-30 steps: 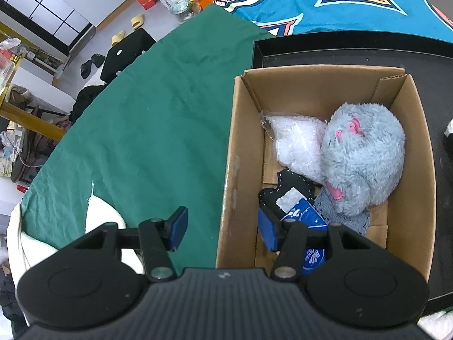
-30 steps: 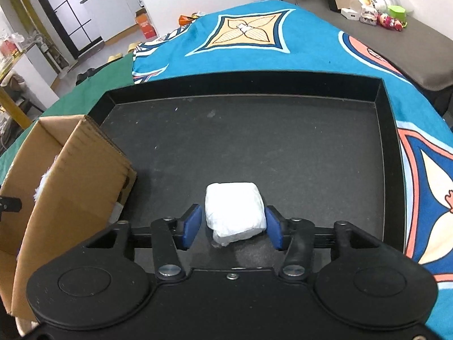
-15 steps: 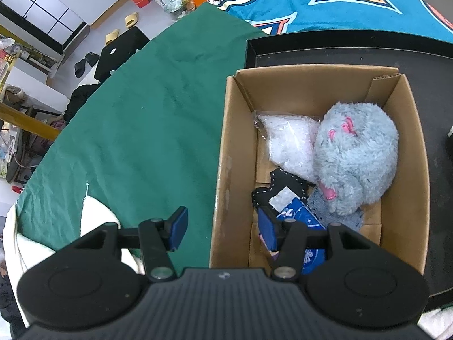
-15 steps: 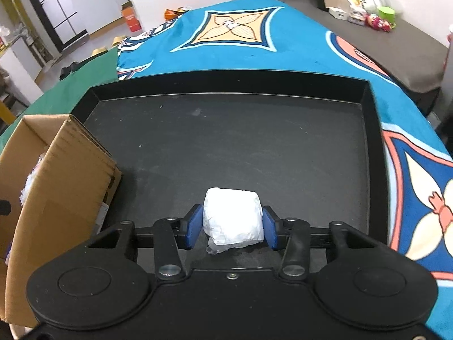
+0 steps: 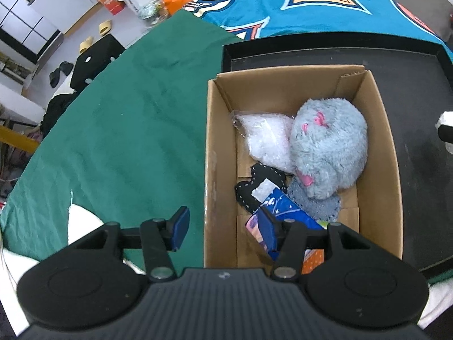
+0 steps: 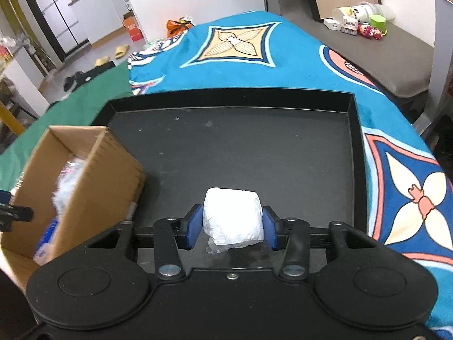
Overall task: Organize soft objects
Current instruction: 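Lift the white tissue bundle and carry it over the box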
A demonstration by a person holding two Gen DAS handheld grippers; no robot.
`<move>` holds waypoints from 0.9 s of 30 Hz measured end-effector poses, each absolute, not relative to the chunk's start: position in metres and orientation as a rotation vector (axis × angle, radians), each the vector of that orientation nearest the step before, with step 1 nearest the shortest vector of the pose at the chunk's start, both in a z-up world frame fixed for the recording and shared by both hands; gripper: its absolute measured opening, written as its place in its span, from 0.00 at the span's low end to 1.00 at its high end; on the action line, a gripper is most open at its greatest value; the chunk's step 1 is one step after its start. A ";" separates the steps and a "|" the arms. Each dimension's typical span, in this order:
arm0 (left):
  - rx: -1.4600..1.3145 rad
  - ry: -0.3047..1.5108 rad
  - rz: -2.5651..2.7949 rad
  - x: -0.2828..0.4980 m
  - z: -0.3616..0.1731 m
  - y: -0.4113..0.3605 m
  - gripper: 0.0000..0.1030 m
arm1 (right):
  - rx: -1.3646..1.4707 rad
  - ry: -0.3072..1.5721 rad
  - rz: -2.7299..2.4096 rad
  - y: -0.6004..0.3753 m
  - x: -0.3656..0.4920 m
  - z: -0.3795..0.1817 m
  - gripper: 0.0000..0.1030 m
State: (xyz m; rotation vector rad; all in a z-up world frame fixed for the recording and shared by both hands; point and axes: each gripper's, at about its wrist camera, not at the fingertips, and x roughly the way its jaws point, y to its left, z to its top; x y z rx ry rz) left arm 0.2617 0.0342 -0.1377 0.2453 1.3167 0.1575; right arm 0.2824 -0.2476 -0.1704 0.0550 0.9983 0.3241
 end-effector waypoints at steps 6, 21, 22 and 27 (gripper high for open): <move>0.229 1.319 0.118 0.257 -0.135 0.040 0.47 | 0.052 0.978 0.333 -0.240 0.273 -0.152 0.43; 0.169 1.327 0.046 0.253 -0.143 0.056 0.32 | -0.016 0.924 0.373 -0.200 0.251 -0.111 0.43; 0.155 1.332 0.043 0.254 -0.145 0.058 0.28 | -0.019 0.921 0.372 -0.198 0.249 -0.108 0.43; 0.110 1.342 0.041 0.253 -0.146 0.066 0.19 | -0.026 0.907 0.380 -0.186 0.242 -0.096 0.43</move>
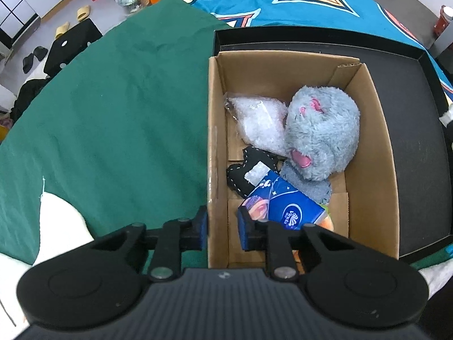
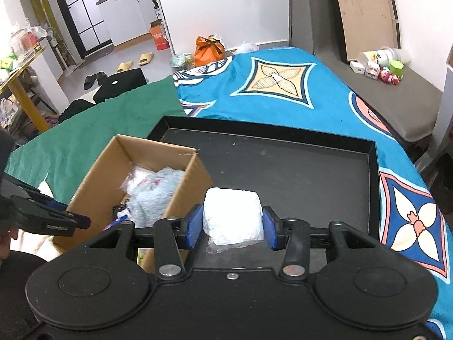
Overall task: Organize soft objects
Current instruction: 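Lift the white tissue bundle and carry it over the box, then lower the white bundle into the box and open the right gripper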
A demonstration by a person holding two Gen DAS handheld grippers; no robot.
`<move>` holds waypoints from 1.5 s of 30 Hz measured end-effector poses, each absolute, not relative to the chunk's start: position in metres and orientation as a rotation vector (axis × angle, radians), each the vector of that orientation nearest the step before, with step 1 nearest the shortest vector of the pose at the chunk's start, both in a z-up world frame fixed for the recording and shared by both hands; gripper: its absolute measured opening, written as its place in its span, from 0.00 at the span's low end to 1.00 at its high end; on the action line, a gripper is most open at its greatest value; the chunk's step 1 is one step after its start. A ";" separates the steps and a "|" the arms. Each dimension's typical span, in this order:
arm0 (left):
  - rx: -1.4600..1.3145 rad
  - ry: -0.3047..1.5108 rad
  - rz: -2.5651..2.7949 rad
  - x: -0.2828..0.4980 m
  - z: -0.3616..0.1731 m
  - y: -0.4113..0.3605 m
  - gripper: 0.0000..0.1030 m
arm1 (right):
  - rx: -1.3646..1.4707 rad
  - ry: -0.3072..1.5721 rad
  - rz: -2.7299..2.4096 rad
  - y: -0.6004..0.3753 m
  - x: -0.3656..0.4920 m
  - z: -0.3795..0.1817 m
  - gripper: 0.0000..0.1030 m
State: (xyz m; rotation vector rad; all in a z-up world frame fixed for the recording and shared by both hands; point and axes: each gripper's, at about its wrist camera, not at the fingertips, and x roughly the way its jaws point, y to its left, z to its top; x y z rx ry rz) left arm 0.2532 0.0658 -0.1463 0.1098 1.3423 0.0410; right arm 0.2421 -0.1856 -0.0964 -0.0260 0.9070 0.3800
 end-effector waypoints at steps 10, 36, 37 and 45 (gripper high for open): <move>0.049 1.345 0.042 0.251 -0.147 0.079 0.07 | -0.090 0.894 0.453 -0.142 0.223 -0.086 0.43; -0.024 1.279 0.001 0.240 -0.140 0.091 0.07 | -0.096 0.893 0.425 -0.112 0.204 -0.074 0.65; -0.020 1.274 -0.001 0.239 -0.139 0.090 0.07 | -0.091 0.894 0.415 -0.116 0.203 -0.074 0.67; 0.028 1.254 0.021 0.235 -0.127 0.081 0.13 | 0.024 0.910 0.327 -0.159 0.195 -0.077 0.83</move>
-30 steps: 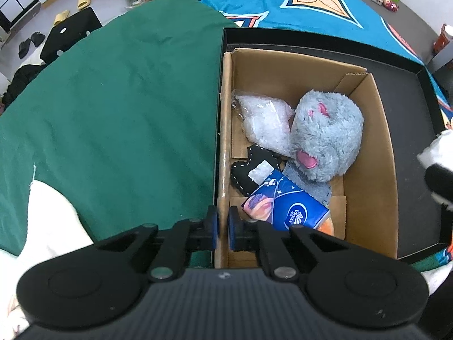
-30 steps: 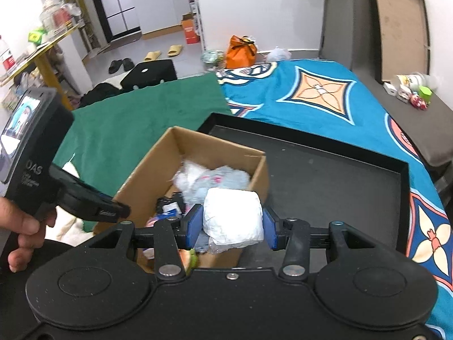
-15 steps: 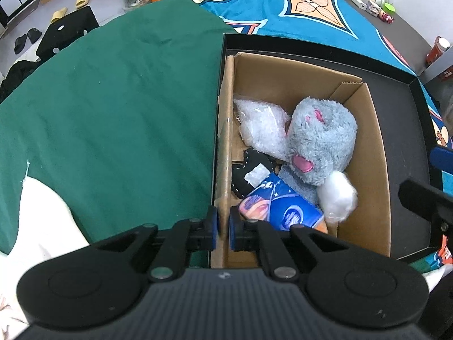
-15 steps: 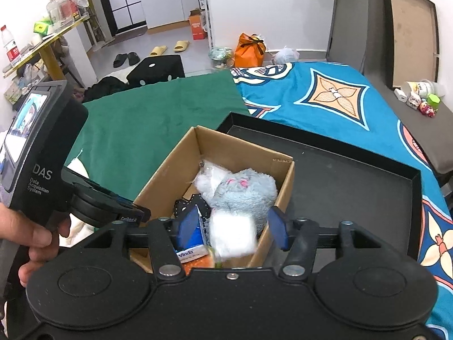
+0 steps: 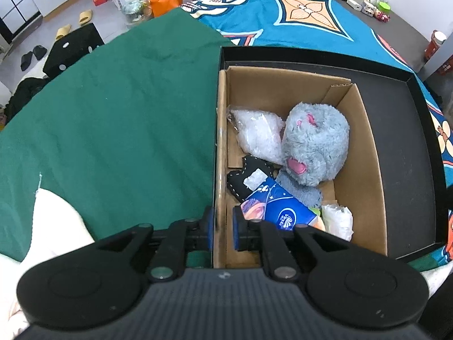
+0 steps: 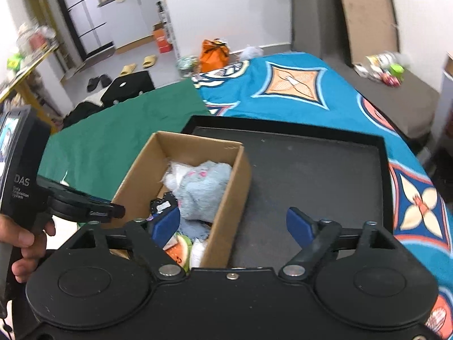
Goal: Organize soft objects
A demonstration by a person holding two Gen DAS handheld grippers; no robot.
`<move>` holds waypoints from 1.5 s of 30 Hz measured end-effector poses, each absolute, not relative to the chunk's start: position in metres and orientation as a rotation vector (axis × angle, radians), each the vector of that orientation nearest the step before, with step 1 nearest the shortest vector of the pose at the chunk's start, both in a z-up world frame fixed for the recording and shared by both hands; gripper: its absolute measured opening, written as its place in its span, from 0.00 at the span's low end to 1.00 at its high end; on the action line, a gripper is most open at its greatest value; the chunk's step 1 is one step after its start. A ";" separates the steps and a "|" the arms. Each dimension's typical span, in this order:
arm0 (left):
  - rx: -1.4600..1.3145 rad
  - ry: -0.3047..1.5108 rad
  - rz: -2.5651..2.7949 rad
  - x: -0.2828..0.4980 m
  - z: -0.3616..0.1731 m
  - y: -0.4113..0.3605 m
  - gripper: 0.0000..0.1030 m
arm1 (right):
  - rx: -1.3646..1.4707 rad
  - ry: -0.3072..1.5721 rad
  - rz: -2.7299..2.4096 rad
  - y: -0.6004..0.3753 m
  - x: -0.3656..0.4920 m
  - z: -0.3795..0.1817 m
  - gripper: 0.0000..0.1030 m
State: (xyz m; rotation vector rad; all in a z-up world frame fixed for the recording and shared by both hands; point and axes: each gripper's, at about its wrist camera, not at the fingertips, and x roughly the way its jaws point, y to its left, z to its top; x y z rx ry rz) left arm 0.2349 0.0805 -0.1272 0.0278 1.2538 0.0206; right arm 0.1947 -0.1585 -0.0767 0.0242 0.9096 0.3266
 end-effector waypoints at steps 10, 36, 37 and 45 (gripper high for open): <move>0.061 1.180 0.036 0.223 -0.093 0.060 0.51 | 0.135 0.917 0.253 -0.200 0.188 -0.080 0.95; 0.016 1.087 0.013 0.178 -0.009 0.017 0.99 | 0.303 0.899 0.235 -0.263 0.163 -0.051 1.00; 0.006 1.084 0.007 0.176 -0.006 0.017 0.99 | 0.296 0.894 0.228 -0.265 0.161 -0.047 1.00; 0.017 1.030 -0.011 0.158 0.023 0.015 0.99 | 0.263 0.876 0.199 -0.268 0.148 -0.024 1.00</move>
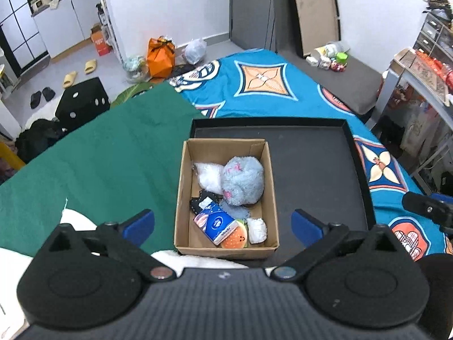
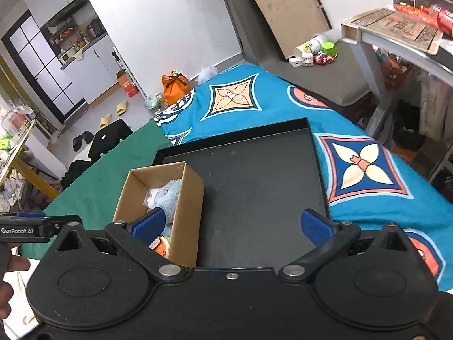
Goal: Organize soft objects
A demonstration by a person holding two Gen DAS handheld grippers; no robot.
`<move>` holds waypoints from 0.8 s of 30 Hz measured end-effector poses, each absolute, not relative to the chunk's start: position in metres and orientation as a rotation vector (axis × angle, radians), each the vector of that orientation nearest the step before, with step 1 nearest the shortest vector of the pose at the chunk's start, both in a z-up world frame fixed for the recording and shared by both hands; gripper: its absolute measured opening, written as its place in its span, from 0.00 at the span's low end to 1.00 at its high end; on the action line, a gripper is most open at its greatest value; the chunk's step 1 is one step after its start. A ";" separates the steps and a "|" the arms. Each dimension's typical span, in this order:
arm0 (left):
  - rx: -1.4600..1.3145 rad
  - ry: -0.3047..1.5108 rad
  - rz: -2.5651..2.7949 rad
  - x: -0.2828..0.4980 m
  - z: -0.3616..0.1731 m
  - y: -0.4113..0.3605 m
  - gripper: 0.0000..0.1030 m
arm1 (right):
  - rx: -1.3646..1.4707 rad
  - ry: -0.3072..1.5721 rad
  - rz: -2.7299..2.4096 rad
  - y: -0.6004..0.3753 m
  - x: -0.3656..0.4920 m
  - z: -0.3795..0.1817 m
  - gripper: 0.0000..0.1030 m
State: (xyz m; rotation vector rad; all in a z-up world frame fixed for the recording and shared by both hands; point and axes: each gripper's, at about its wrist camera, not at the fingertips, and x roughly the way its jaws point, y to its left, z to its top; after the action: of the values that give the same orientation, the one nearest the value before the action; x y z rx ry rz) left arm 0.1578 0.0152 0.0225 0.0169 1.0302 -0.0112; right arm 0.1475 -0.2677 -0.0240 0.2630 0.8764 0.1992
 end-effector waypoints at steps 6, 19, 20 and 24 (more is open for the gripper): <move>-0.006 0.987 -0.033 0.141 0.038 0.018 0.99 | 0.234 0.871 0.192 -0.265 0.133 -0.013 1.00; -0.043 0.880 -0.094 0.112 0.056 0.017 1.00 | 0.193 0.858 0.155 -0.260 0.107 0.001 1.00; -0.042 0.872 -0.094 0.110 0.057 0.017 1.00 | 0.194 0.857 0.150 -0.261 0.105 0.002 1.00; -0.043 0.855 -0.084 0.102 0.057 0.021 1.00 | 0.180 0.845 0.124 -0.263 0.098 0.005 1.00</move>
State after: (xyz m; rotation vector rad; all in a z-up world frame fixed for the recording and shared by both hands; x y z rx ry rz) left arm 0.1017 0.0207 0.0574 -0.0433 0.8545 -0.0836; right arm 0.0983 -0.2626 0.0051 0.1801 0.8447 0.1244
